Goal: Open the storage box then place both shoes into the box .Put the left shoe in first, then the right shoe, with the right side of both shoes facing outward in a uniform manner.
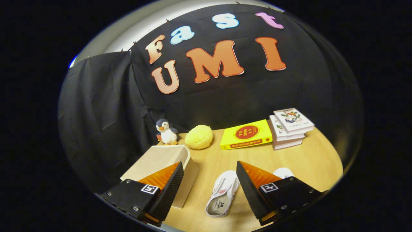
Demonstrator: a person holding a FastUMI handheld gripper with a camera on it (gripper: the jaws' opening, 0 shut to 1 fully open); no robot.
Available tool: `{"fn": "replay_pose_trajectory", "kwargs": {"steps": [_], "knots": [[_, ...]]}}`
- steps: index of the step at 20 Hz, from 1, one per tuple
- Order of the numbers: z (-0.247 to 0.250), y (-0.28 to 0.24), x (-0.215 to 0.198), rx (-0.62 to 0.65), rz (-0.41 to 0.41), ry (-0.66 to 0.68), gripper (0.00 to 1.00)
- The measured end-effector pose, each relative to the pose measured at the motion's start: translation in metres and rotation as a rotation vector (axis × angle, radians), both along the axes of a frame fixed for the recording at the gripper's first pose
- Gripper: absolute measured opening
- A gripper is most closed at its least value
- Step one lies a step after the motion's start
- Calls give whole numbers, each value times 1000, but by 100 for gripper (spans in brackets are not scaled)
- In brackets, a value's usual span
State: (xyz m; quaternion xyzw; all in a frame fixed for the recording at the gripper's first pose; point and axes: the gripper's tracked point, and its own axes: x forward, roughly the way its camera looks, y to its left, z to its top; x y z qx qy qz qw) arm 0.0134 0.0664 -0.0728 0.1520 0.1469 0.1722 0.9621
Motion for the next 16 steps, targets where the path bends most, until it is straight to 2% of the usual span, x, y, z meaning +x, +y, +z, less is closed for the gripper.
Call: {"fn": "replay_pose_trajectory", "kwargs": {"steps": [5,16], "knots": [[-28,25,-2,225,150,193,98],[-65,69,-1,449,426,469,98]]}}
